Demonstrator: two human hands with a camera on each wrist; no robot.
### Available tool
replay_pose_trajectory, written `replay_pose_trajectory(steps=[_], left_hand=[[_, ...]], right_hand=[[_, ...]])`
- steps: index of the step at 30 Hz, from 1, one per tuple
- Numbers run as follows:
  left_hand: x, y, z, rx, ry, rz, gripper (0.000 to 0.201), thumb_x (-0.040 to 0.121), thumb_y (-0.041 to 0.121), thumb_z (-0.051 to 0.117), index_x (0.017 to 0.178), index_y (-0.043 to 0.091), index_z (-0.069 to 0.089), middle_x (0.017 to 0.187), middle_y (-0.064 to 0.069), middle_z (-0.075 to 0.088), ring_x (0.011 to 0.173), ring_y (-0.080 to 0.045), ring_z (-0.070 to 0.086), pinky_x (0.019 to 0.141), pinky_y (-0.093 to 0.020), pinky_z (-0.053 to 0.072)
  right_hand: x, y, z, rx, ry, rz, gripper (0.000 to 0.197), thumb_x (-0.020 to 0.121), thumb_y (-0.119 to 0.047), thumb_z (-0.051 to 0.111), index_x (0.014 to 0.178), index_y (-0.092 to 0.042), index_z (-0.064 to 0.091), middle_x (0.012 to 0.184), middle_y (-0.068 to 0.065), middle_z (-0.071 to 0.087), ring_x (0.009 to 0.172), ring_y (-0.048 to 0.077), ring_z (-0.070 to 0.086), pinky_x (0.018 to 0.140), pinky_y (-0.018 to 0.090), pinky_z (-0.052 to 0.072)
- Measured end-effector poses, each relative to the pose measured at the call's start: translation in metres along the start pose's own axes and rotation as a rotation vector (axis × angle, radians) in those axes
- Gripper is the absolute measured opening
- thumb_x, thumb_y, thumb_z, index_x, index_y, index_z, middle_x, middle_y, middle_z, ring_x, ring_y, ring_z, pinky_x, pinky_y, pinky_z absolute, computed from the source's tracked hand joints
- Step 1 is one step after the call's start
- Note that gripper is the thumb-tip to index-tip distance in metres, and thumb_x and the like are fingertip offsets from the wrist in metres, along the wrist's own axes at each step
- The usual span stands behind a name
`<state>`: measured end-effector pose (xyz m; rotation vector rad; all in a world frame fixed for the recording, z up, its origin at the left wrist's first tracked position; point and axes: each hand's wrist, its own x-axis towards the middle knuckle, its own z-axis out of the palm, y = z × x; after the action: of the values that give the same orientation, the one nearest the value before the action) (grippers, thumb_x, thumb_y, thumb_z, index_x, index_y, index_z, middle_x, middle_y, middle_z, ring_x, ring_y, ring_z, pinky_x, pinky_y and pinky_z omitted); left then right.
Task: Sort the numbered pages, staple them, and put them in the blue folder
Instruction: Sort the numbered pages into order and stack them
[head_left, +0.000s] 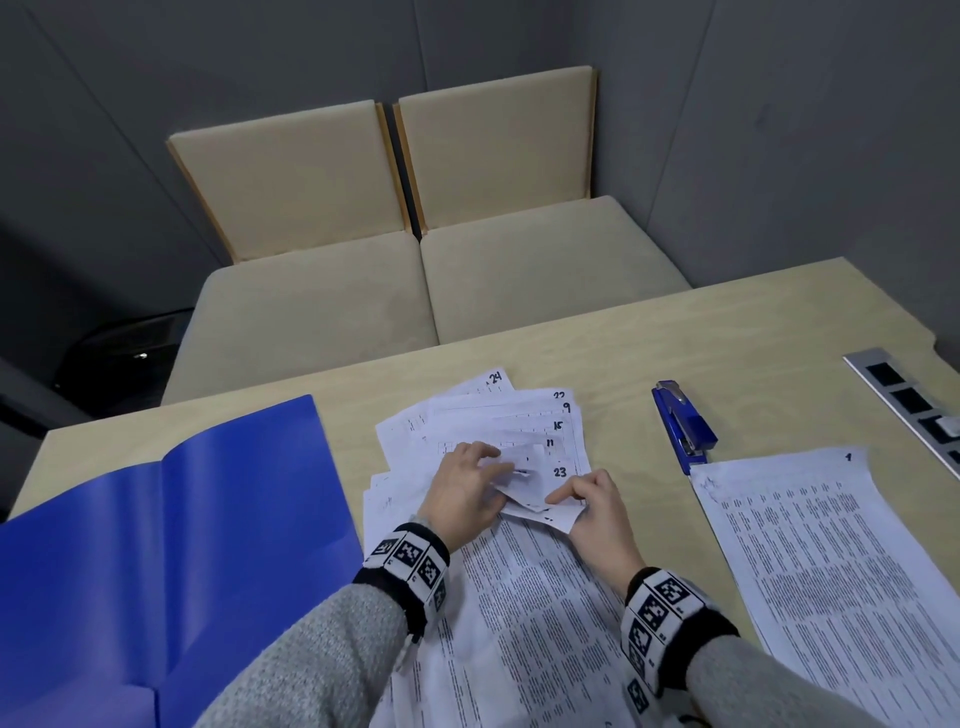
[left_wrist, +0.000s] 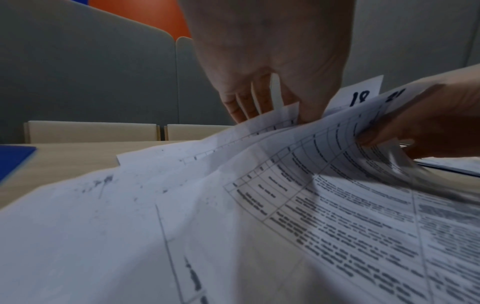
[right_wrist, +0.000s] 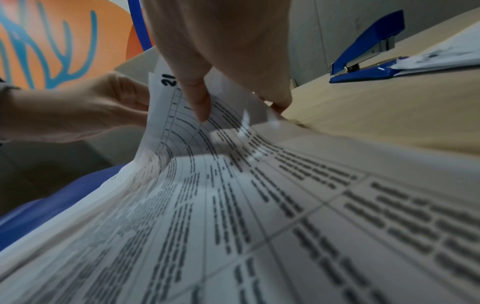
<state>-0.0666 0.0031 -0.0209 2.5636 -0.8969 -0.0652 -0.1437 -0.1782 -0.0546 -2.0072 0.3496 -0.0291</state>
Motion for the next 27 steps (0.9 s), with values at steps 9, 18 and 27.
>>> replay_pose_trajectory(steps=[9,18,27], left_hand=[[-0.01,-0.001,0.001,-0.095,-0.049,0.028,0.048,0.073,0.008,0.065,0.12,0.003,0.061,0.119,-0.018,0.064,0.085,-0.032,0.068,0.07,-0.034,0.054],[-0.008,-0.004,0.003,-0.135,-0.056,-0.031,0.024,0.074,0.013,0.06,0.097,0.011,0.068,0.122,-0.013,0.063,0.115,-0.028,0.057,0.095,-0.037,0.046],[-0.003,-0.007,-0.001,-0.197,-0.096,-0.038,0.027,0.07,0.017,0.06,0.096,0.013,0.054,0.092,0.0,0.053,0.081,-0.017,0.05,0.071,-0.026,0.038]], right_hand=[[0.0,-0.004,0.003,0.118,-0.024,0.006,0.021,0.067,-0.011,0.084,0.074,-0.021,0.066,0.099,-0.002,0.056,0.099,0.014,0.059,0.08,0.02,0.043],[-0.002,-0.012,-0.001,0.105,-0.045,0.006,0.023,0.067,-0.007,0.082,0.072,-0.017,0.062,0.11,-0.007,0.062,0.097,0.005,0.059,0.086,0.028,0.047],[0.0,-0.012,-0.001,0.141,-0.079,0.052,0.023,0.07,-0.01,0.08,0.069,-0.02,0.059,0.099,-0.011,0.069,0.092,0.008,0.065,0.078,0.029,0.052]])
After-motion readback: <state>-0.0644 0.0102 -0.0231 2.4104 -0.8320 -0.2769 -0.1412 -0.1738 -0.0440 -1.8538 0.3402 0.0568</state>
